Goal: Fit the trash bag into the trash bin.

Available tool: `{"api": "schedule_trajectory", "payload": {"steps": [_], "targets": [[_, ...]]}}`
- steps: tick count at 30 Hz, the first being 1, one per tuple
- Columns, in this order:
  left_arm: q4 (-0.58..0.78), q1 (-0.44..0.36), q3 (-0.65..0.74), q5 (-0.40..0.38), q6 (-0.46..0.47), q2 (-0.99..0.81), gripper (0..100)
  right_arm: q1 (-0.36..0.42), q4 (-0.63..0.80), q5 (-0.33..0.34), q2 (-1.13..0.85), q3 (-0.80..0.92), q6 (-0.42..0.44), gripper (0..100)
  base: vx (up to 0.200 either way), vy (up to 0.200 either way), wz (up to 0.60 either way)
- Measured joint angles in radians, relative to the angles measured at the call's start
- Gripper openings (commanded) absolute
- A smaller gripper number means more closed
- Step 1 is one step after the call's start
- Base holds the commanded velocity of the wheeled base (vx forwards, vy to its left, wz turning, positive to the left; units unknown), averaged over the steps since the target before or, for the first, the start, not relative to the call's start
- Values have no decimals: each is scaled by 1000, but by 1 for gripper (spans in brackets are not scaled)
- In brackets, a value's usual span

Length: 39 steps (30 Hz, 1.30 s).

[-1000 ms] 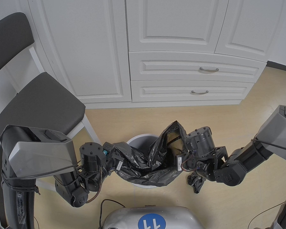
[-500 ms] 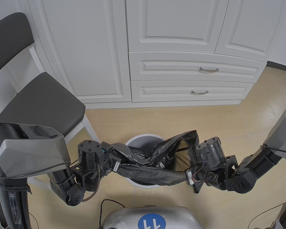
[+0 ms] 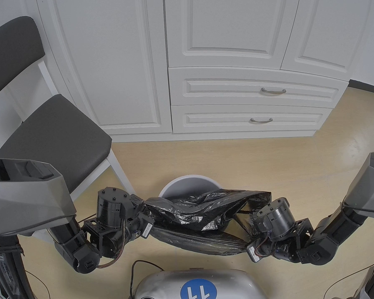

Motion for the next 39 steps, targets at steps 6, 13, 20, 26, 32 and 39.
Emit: {"api": "schedule_trajectory", "payload": {"steps": [6, 13, 20, 26, 32, 39], "targets": [[-9, -21, -3, -1, 0, 52, 0, 23, -1, 0, 39, 5, 1, 0, 0, 0, 0], [-17, -20, -53, 7, -6, 131, 0, 20, -32, -1, 86, -15, 9, 0, 0, 0, 0], [-74, 8, -124, 29, -19, 199, 0, -19, -218, -24, 156, -54, 50, 0, 0, 0, 0], [-105, 32, -165, 54, -29, 220, 0, -64, -234, -37, 153, -59, 44, 0, 0, 0, 0], [-116, 41, -124, 50, -4, 180, 0, -83, -231, -34, 96, -17, -12, 0, 0, 0, 0], [-68, 39, -1, 38, 68, 42, 0, -88, -232, -23, 4, 78, -131, 0, 0, 0, 0]]}}
